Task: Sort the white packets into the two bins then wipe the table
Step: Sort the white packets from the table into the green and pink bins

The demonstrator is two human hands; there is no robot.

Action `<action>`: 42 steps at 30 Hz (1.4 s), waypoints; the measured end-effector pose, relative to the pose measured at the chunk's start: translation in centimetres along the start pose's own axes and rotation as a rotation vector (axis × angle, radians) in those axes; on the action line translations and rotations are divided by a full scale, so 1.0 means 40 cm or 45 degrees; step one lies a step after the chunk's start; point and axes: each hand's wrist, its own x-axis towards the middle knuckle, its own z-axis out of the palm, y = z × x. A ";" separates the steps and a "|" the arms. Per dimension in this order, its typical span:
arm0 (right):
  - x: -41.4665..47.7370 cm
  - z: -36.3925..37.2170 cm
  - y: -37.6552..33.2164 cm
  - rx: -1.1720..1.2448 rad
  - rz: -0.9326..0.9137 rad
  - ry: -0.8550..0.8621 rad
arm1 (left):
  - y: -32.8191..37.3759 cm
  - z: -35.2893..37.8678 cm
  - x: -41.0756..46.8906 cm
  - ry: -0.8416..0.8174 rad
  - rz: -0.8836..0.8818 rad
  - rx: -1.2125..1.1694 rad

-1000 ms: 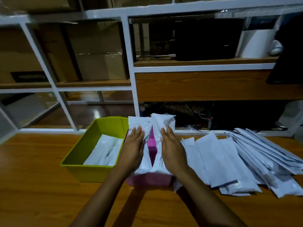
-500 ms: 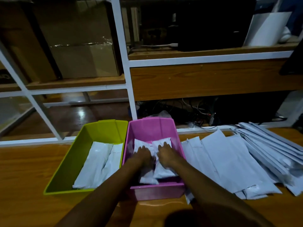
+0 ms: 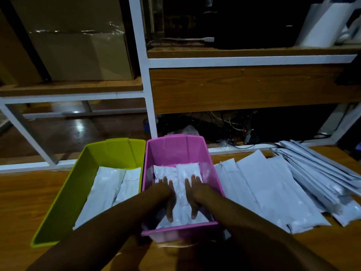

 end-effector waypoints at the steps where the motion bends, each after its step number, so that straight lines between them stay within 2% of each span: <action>1: 0.004 0.003 -0.001 -0.015 0.016 0.012 | 0.003 0.006 0.001 0.034 0.000 -0.028; 7: 0.024 0.013 -0.006 -0.038 0.040 0.095 | -0.003 0.015 -0.006 0.157 0.073 -0.028; 11: 0.015 -0.001 0.004 -0.051 -0.031 0.104 | -0.012 -0.023 -0.054 0.129 0.123 -0.003; 15: -0.021 -0.036 0.006 0.143 -0.049 0.081 | -0.025 -0.072 -0.087 0.095 0.256 0.122; 17: -0.056 -0.064 0.009 0.233 -0.068 0.210 | -0.046 -0.088 -0.118 0.199 0.350 0.102; 19: -0.098 -0.090 0.021 0.316 -0.118 0.407 | -0.077 -0.107 -0.167 0.410 0.411 0.006; 21: -0.158 -0.109 0.044 0.426 -0.162 0.582 | -0.100 -0.135 -0.234 0.621 0.417 -0.024; 24: -0.282 -0.106 0.081 0.557 -0.176 0.825 | -0.110 -0.158 -0.336 0.801 0.384 -0.158; 27: -0.436 -0.065 0.113 0.699 -0.192 1.108 | -0.085 -0.138 -0.457 1.091 0.416 -0.417; 29: -0.541 -0.015 0.132 0.786 -0.173 1.252 | -0.043 -0.101 -0.534 1.324 0.510 -0.628; 31: -0.633 0.048 0.150 0.847 -0.145 1.391 | 0.015 -0.054 -0.605 1.466 0.621 -0.806; 36: -0.832 0.207 0.180 1.001 -0.018 1.600 | 0.175 0.085 -0.762 1.563 0.795 -1.078; 42: -0.948 0.365 0.213 1.085 0.082 1.621 | 0.307 0.201 -0.838 1.527 0.899 -1.114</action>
